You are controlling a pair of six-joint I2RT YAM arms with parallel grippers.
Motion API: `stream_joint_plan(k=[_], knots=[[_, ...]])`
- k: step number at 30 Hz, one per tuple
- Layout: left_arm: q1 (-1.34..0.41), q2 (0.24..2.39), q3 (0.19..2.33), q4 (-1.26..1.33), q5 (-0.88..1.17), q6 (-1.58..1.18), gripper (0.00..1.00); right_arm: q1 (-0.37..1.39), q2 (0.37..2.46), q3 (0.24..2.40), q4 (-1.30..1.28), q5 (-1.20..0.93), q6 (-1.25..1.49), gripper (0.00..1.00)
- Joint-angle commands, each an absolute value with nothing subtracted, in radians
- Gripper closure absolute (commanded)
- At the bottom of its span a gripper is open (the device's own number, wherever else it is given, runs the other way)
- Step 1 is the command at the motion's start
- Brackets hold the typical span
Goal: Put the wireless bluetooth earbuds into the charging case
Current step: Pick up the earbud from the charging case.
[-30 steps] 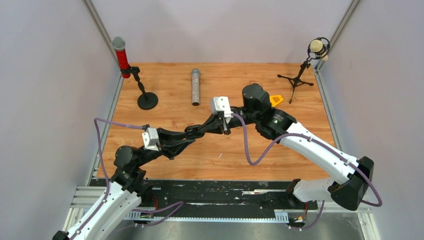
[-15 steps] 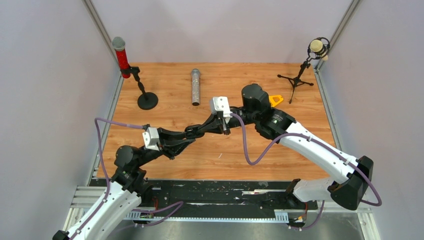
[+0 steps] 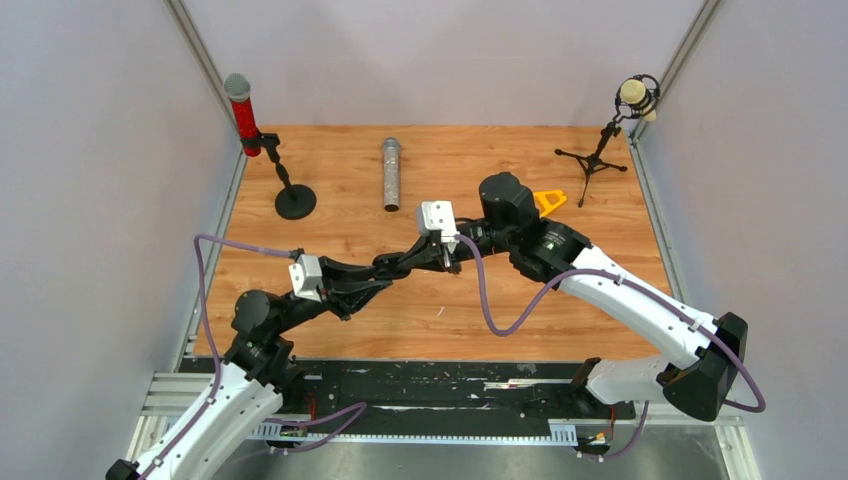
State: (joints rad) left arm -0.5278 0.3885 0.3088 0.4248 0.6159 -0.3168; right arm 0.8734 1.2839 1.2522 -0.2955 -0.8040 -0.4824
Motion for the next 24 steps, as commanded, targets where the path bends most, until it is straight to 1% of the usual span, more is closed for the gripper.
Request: stream_joint_plan(k=[1,10,17,24], knots=[[-0.523,0.382,0.327,0.506,0.592,-0.318,1.00,0.882,1.287,1.290,-0.421,-0.795,-0.537,1.00],[-0.522,0.386,0.327,0.511,0.597,-0.315,1.00,0.884,1.292,1.331,-0.484,-0.864,-0.559,1.00],[-0.522,0.390,0.325,0.516,0.600,-0.313,1.00,0.915,1.337,1.369,-0.547,-0.810,-0.618,1.00],[-0.521,0.384,0.326,0.512,0.599,-0.310,1.00,0.914,1.339,1.365,-0.571,-0.786,-0.622,1.00]])
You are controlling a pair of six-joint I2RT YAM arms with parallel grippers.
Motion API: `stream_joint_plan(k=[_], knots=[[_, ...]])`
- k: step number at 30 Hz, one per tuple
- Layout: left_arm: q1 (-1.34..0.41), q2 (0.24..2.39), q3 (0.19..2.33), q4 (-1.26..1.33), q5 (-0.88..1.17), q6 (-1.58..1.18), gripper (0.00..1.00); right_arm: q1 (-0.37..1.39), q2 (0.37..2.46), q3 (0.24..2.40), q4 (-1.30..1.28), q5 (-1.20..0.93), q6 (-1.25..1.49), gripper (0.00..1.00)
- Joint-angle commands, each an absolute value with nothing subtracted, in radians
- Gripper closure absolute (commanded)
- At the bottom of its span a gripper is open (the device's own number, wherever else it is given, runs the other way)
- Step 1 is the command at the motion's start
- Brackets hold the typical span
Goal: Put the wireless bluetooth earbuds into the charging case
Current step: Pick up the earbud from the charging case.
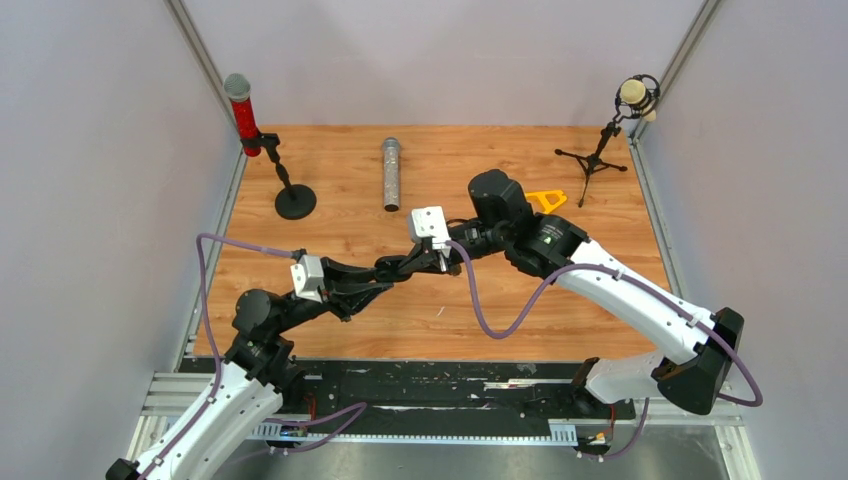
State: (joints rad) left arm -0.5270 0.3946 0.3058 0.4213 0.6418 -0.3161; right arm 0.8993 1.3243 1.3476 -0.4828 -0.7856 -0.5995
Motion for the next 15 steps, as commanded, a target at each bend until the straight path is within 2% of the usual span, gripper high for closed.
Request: stream_joint_plan(k=[1,15], knots=[[-0.521,0.385,0.325,0.512,0.598,-0.310,1.00,0.914,1.337,1.363,-0.576,-0.779,-0.625,1.00],[-0.522,0.392,0.325,0.509,0.610,-0.299,1.00,0.917,1.353,1.409,-0.585,-0.785,-0.621,1.00]])
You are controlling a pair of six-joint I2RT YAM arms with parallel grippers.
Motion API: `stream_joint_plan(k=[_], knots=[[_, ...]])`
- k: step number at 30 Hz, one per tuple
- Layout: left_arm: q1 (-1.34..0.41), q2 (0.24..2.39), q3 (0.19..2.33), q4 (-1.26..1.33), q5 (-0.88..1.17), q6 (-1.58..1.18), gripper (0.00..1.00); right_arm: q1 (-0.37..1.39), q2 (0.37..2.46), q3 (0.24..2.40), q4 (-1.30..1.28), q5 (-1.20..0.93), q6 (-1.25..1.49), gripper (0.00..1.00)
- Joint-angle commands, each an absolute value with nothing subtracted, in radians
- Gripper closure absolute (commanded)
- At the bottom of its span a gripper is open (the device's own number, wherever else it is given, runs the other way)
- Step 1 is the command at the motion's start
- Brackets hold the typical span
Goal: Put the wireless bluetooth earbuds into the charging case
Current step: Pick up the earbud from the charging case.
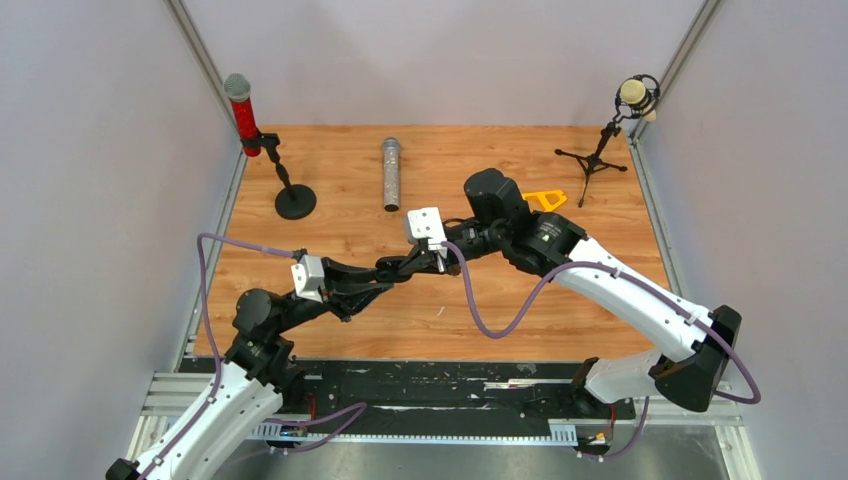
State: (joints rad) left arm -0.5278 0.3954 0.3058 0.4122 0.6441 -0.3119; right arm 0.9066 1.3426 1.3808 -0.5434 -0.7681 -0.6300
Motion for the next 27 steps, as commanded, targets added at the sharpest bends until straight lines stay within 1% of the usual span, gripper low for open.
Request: stream_joint_plan(k=[1,9,16,24,25,27], knots=[[-0.522,0.391,0.326,0.509,0.612,-0.297,1.00,0.916,1.349,1.410,-0.577,-0.790,-0.619,1.00],[-0.520,0.387,0.326,0.510,0.610,-0.298,1.00,0.916,1.330,1.378,-0.579,-0.783,-0.634,1.00],[-0.522,0.390,0.325,0.514,0.608,-0.298,1.00,0.929,1.351,1.390,-0.597,-0.780,-0.642,1.00],[-0.521,0.390,0.325,0.514,0.605,-0.295,1.00,0.944,1.359,1.412,-0.659,-0.729,-0.671,1.00],[-0.522,0.390,0.325,0.513,0.605,-0.295,1.00,0.943,1.357,1.415,-0.661,-0.723,-0.674,1.00],[-0.520,0.390,0.325,0.514,0.604,-0.295,1.00,0.944,1.356,1.419,-0.661,-0.712,-0.674,0.93]])
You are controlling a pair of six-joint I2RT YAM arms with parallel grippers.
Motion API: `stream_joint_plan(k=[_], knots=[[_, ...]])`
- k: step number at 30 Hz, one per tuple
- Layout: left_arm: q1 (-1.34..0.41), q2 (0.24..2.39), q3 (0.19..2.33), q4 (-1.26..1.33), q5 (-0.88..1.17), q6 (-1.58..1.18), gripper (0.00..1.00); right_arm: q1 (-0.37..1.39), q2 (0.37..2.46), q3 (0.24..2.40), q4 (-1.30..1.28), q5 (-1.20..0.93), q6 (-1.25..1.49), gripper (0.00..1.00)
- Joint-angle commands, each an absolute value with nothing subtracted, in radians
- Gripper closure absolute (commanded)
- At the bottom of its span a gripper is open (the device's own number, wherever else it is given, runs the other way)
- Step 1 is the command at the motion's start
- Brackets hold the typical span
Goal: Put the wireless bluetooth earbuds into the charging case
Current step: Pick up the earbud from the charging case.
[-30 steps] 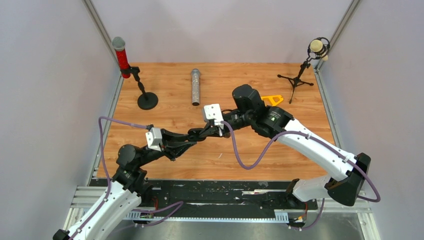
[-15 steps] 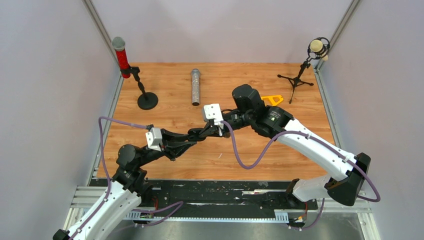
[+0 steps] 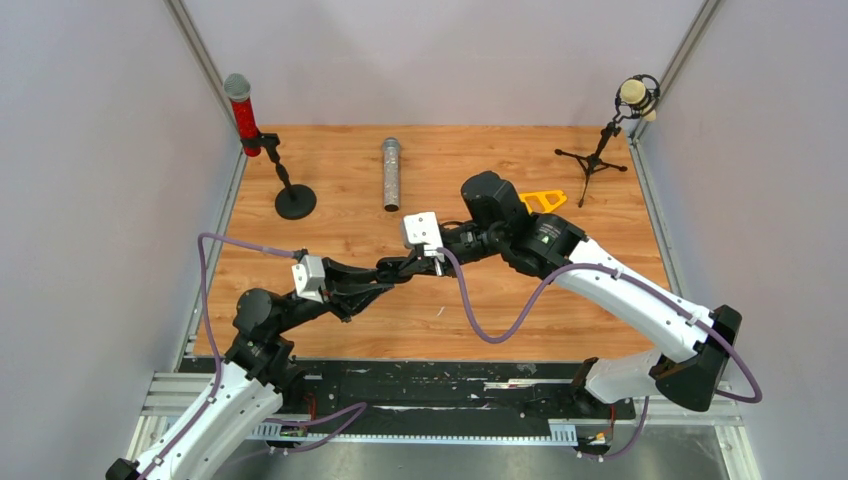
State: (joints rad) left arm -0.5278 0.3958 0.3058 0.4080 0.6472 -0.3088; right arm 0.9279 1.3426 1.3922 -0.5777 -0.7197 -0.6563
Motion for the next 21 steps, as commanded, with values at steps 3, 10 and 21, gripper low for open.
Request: stream_joint_plan(k=[3,10,21], knots=[[-0.521,0.390,0.326,0.515,0.605,-0.293,1.00,0.943,1.367,1.435,-0.660,-0.714,-0.657,0.81],[-0.522,0.387,0.328,0.511,0.612,-0.291,1.00,0.944,1.345,1.424,-0.594,-0.703,-0.624,0.70],[-0.522,0.383,0.326,0.507,0.614,-0.290,1.00,0.940,1.318,1.420,-0.581,-0.701,-0.586,0.76]])
